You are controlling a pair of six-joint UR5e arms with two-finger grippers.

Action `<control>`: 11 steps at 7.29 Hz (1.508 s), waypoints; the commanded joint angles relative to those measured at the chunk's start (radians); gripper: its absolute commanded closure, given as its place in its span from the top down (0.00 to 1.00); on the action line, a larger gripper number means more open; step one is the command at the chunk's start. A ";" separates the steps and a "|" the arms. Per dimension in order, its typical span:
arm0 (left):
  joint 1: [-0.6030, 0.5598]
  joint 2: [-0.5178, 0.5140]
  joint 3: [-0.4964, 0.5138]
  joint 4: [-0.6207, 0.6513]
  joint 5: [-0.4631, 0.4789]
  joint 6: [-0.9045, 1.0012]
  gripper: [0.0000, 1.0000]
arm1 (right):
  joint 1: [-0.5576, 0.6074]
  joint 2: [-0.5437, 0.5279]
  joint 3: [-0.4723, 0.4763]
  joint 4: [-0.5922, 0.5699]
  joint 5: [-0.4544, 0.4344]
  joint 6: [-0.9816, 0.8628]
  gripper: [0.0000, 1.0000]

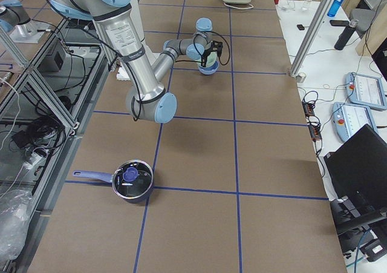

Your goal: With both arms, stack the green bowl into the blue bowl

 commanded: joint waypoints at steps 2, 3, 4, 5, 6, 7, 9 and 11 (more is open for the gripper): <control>-0.016 0.016 -0.001 -0.001 0.000 0.019 0.98 | 0.005 0.017 -0.039 0.005 -0.003 -0.009 0.00; -0.016 0.016 -0.001 -0.001 0.000 0.019 0.98 | 0.015 0.017 -0.044 0.007 -0.003 -0.012 0.00; -0.016 0.016 -0.002 -0.001 0.000 0.019 0.98 | 0.018 0.018 -0.044 0.008 -0.003 -0.014 0.00; -0.016 0.016 -0.001 -0.001 0.000 0.019 0.98 | 0.019 0.018 -0.053 0.008 -0.003 -0.015 0.00; -0.016 0.016 -0.001 -0.001 0.000 0.019 0.98 | 0.019 0.020 -0.055 0.010 -0.003 -0.015 0.00; -0.016 0.016 -0.001 -0.001 0.000 0.019 0.98 | 0.019 0.020 -0.056 0.010 -0.003 -0.015 0.00; -0.026 0.016 0.002 -0.001 -0.009 0.019 0.98 | 0.018 0.038 -0.081 0.010 -0.003 -0.015 0.00; -0.026 0.014 0.004 -0.001 -0.014 0.019 0.98 | 0.018 0.037 -0.082 0.010 -0.003 -0.015 0.00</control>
